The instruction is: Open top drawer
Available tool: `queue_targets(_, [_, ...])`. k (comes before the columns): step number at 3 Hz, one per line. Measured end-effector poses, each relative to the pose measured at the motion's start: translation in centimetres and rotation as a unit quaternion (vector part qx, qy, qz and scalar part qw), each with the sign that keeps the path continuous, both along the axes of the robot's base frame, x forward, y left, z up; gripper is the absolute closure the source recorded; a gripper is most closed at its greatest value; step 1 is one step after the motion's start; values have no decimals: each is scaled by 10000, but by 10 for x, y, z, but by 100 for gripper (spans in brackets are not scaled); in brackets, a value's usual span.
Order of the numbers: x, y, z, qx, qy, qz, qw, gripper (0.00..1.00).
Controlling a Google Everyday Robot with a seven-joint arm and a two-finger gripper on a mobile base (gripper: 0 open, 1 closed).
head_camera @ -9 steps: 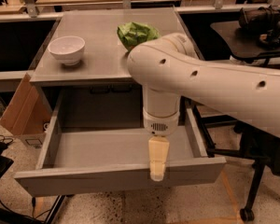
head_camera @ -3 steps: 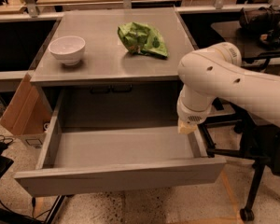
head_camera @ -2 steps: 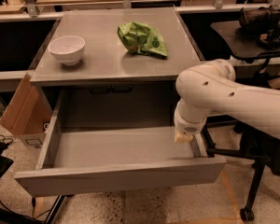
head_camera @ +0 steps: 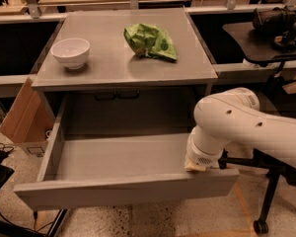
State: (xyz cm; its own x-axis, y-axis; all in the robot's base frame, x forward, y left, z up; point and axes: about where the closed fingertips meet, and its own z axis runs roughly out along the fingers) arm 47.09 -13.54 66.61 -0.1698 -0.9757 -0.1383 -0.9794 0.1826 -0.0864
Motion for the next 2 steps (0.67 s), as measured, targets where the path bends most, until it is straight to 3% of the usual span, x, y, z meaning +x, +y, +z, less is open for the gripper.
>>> queue_targets(1, [-16,2,5,83,99,-55,9999,100])
queue_targets(2, [-17,1,6,76,93,-55,9999,82])
